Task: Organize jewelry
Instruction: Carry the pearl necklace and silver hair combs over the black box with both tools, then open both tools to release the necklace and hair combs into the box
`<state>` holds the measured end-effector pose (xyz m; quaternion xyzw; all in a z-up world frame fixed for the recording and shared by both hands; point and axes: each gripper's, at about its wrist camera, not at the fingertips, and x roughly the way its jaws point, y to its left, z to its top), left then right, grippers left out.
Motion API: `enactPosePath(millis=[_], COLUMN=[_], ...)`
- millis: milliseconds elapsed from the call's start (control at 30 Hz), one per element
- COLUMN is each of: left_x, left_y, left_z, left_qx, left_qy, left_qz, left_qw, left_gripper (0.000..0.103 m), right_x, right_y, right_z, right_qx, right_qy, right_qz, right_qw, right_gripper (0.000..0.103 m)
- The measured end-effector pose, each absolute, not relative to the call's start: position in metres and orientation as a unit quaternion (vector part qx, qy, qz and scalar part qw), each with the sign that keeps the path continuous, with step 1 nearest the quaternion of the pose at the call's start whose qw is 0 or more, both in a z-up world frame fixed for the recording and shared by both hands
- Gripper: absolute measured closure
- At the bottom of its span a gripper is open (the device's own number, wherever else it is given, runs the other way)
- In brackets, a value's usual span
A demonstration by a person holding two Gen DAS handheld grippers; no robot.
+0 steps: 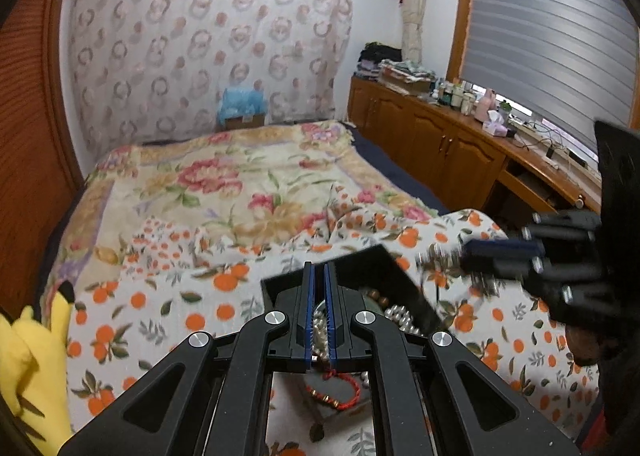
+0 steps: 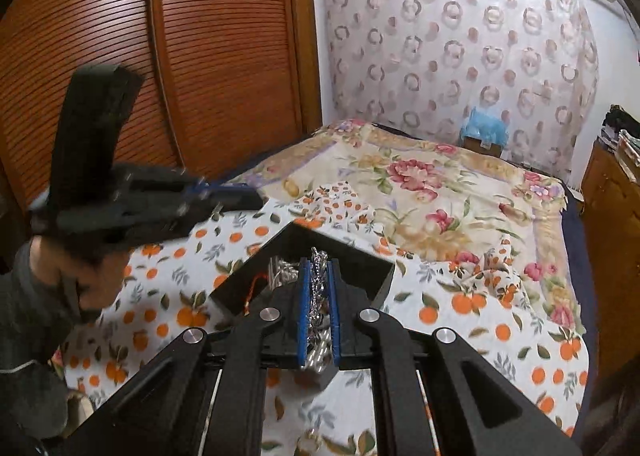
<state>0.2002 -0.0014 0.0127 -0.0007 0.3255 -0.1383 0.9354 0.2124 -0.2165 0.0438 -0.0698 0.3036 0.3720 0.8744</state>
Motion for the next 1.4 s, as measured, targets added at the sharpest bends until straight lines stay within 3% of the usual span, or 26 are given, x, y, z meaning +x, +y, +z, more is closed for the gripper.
enactPosePath(millis=[67, 333, 467, 700, 1167, 1233, 1300, 1400], left_x=[0.196, 0.170, 0.160, 0.141, 0.127, 0.124, 0.121, 0.116], left_y=[0.004, 0.004, -0.001, -0.012, -0.054, -0.056, -0.059, -0.064], left_z=[0.008, -0.012, -0.022, -0.031, -0.055, -0.057, -0.059, -0.063], left_qx=[-0.008, -0.003, -0.003, -0.002, 0.029, 0.030, 0.029, 0.030], left_qy=[0.329, 0.340, 0.352, 0.358, 0.386, 0.388, 0.392, 0.398], left_qz=[-0.135, -0.127, -0.127, -0.145, -0.187, -0.188, -0.189, -0.193], left_qw=[0.935, 0.932, 0.927, 0.922, 0.903, 0.902, 0.900, 0.897], left_gripper=[0.083, 0.067, 0.066, 0.066, 0.066, 0.066, 0.066, 0.066], right_x=[0.223, 0.246, 0.241, 0.200, 0.154, 0.153, 0.151, 0.149], right_y=[-0.215, -0.193, -0.195, -0.233, -0.250, -0.246, -0.243, -0.246], right_z=[0.042, 0.002, 0.002, 0.004, -0.067, -0.070, -0.073, -0.074], right_qx=[-0.057, -0.057, -0.057, -0.064, -0.114, -0.128, -0.142, -0.140], right_qy=[0.306, 0.346, 0.344, 0.341, 0.424, 0.425, 0.420, 0.417], right_qz=[0.373, 0.371, 0.369, 0.349, 0.325, 0.323, 0.313, 0.313], right_qw=[0.874, 0.860, 0.862, 0.871, 0.837, 0.836, 0.840, 0.841], right_gripper=[0.093, 0.091, 0.082, 0.082, 0.082, 0.083, 0.098, 0.098])
